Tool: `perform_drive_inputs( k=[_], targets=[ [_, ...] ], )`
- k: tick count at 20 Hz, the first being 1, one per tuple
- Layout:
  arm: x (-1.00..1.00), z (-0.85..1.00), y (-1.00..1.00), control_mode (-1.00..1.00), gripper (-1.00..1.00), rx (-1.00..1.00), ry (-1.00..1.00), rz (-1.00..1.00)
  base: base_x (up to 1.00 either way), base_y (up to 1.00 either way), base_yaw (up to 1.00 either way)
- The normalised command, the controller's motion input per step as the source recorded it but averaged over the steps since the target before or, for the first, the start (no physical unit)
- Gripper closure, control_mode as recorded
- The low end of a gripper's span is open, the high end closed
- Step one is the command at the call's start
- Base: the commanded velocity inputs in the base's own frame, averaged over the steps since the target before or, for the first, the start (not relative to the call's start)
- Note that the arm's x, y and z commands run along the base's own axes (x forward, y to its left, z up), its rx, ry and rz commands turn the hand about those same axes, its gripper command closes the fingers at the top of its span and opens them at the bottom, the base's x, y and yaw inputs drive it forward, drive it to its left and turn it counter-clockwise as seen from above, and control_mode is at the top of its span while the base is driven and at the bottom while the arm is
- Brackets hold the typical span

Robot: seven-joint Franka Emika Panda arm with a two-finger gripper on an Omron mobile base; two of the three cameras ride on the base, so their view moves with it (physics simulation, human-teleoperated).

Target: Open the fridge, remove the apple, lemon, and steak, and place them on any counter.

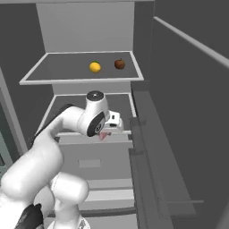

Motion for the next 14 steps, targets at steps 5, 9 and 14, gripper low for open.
perform_drive_inputs(
  k=[5,9,14],
  targets=[
    [-1.0,1.0,0.15,-1.0,1.0,0.0,-0.05,0.04,0.0,0.0,0.0],
    [-1.0,1.0,0.31,-1.0,1.0,0.0,0.0,0.0,0.0,0.0,0.0],
    [-1.0,1.0,0.32,-1.0,1.0,0.0,0.0,0.0,0.0,0.0,0.0]
  ],
)
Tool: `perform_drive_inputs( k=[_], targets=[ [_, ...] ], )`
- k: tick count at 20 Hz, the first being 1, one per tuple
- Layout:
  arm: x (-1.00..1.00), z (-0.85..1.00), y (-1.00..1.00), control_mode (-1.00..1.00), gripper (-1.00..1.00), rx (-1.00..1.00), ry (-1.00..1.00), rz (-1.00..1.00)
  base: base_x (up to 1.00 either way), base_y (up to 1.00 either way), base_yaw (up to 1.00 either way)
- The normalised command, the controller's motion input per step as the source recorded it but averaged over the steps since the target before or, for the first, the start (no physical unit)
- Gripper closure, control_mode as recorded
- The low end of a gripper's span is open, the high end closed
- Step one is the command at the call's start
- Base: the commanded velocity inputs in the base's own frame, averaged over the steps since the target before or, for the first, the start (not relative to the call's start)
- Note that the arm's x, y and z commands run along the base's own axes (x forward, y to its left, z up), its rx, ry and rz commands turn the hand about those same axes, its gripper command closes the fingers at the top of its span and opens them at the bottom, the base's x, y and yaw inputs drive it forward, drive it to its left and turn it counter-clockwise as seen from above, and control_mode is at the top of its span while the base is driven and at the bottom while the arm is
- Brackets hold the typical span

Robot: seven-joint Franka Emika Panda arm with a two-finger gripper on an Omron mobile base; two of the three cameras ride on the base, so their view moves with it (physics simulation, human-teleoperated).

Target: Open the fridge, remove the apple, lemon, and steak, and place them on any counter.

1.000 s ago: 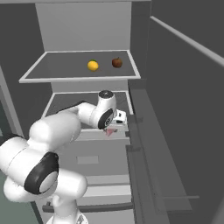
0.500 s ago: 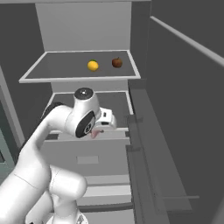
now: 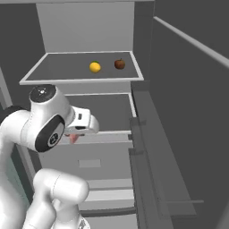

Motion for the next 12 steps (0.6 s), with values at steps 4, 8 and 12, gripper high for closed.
perform_drive_inputs(
  k=[4,8,12],
  targets=[
    [-0.96,0.98,0.3,-1.0,1.0,0.0,0.0,0.0,0.0,0.0,0.0],
    [-0.61,0.74,0.45,-1.0,1.0,0.0,0.0,0.01,0.0,0.0,0.0],
    [-0.33,0.35,0.14,-1.0,1.0,-0.01,0.0,0.03,0.0,0.0,0.0]
  ],
)
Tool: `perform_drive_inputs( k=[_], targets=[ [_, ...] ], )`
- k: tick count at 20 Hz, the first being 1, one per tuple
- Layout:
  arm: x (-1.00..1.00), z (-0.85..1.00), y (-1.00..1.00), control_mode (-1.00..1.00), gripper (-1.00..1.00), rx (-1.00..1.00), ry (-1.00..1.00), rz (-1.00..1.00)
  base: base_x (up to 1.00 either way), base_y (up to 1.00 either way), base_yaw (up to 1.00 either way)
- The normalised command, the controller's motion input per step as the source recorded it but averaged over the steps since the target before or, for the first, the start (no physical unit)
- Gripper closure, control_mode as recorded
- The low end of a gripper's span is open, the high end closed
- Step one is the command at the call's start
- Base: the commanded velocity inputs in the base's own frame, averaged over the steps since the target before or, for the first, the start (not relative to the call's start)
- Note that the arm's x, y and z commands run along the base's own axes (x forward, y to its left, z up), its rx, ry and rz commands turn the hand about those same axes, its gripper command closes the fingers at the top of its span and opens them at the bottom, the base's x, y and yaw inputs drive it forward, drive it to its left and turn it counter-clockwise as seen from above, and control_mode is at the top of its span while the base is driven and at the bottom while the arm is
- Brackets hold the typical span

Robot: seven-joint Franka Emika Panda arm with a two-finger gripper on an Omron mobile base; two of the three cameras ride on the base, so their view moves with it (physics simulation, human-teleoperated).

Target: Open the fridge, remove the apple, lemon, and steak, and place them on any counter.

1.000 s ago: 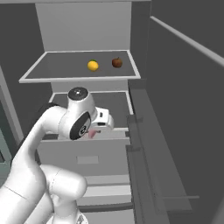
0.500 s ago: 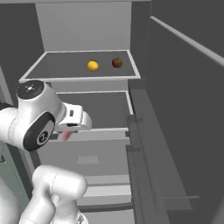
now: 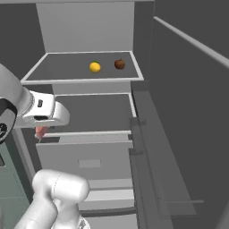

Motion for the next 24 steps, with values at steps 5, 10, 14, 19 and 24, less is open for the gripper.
perform_drive_inputs(
  k=[5,10,14,19,24],
  targets=[
    [0.0,0.0,0.0,-1.0,1.0,0.0,0.0,0.0,0.0,0.0,0.0],
    [0.0,0.0,0.0,-1.0,1.0,0.0,0.0,0.0,0.0,0.0,0.0],
    [0.0,0.0,0.0,-1.0,1.0,0.0,0.0,0.0,0.0,0.0,0.0],
    [-0.09,0.0,0.0,1.0,1.0,0.0,0.0,0.0,-0.58,0.0,0.03],
    [0.0,0.0,0.0,1.0,1.0,0.0,0.0,0.0,-1.0,0.22,0.12]
  ],
)
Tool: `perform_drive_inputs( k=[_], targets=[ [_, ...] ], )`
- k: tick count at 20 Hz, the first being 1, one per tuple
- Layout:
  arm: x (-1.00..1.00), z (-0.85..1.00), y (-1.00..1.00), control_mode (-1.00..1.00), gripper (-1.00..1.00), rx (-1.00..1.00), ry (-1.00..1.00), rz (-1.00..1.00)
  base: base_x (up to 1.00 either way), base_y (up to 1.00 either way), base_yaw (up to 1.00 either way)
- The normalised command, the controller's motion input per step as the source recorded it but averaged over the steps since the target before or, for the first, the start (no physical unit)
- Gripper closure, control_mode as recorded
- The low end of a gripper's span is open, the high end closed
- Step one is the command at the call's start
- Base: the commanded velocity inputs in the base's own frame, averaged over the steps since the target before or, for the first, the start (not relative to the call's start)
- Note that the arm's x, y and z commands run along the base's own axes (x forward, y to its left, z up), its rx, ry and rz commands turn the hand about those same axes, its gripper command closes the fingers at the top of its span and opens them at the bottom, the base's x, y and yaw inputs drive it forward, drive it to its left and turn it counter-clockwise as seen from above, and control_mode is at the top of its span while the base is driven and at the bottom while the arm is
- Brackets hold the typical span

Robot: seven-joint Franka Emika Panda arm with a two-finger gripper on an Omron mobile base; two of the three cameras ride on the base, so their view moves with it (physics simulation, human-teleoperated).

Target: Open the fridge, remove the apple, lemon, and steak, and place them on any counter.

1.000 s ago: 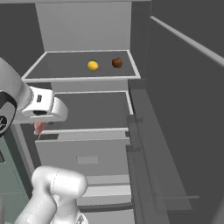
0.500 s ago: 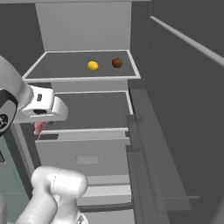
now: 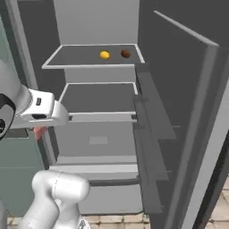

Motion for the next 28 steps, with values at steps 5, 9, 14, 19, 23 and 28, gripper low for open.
perform_drive_inputs(
  k=[5,9,14,19,23,28],
  targets=[
    [0.0,0.0,0.0,1.0,1.0,0.0,0.0,0.0,-0.99,0.99,0.23],
    [0.0,0.0,0.0,1.0,1.0,0.0,0.0,0.0,-0.79,1.0,0.19],
    [0.0,0.0,0.0,1.0,1.0,0.0,0.0,0.0,-0.72,1.0,0.19],
    [0.0,0.0,0.0,1.0,1.0,0.0,0.0,0.0,-0.11,1.0,0.16],
    [0.0,0.0,0.0,1.0,1.0,0.0,0.0,0.0,0.0,1.0,0.2],
    [0.0,0.0,0.0,1.0,1.0,0.0,0.0,0.0,0.0,1.0,0.37]
  ],
)
